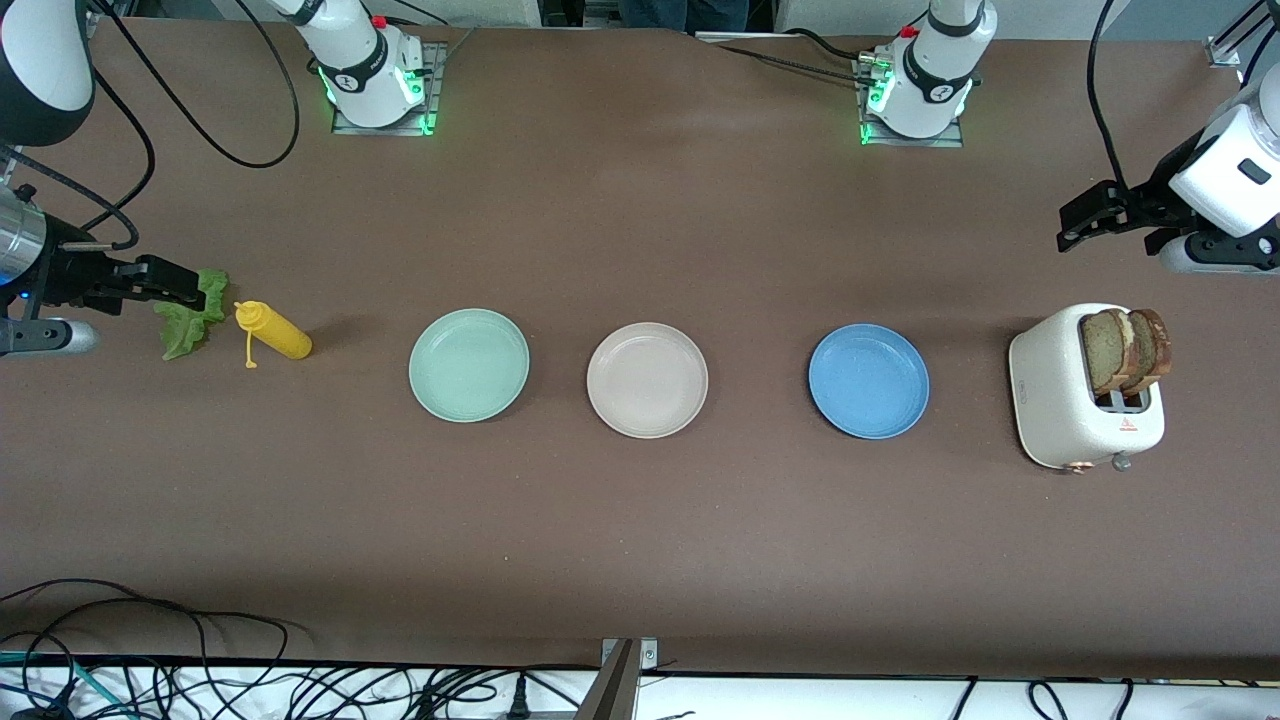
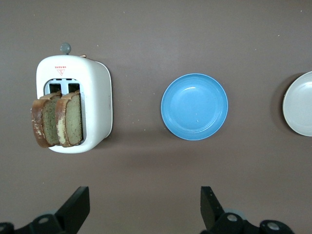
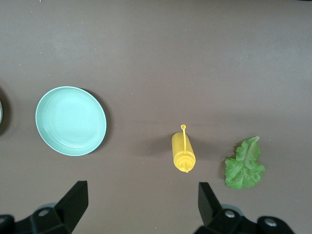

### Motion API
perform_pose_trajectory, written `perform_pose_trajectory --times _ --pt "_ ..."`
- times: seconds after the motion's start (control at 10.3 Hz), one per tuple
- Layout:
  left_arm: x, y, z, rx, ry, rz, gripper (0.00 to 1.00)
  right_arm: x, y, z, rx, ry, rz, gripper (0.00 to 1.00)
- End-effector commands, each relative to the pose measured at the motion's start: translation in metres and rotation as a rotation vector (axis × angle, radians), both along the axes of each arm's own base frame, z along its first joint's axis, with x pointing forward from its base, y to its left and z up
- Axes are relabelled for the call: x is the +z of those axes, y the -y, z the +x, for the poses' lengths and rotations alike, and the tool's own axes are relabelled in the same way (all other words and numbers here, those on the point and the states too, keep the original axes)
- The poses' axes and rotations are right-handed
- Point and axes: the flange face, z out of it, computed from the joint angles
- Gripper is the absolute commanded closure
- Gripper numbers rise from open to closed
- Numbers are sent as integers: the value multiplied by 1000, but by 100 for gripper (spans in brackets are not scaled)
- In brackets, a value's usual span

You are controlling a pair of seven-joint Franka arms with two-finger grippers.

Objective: Make sandwich on beige plate with both arms

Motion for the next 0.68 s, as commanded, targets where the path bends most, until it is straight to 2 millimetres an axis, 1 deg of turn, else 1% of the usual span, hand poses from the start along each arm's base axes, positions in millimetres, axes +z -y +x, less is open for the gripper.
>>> perform_pose_trajectory --times 0.0,0.19,0.58 --pt "8 2 -3 4 0 3 0 0 -2 1 3 -3 16 0" --pt "9 7 -3 -5 1 2 0 -1 -2 1 3 -6 15 0" --pt "9 7 -3 -5 1 2 0 -1 -2 1 -7 -8 16 0"
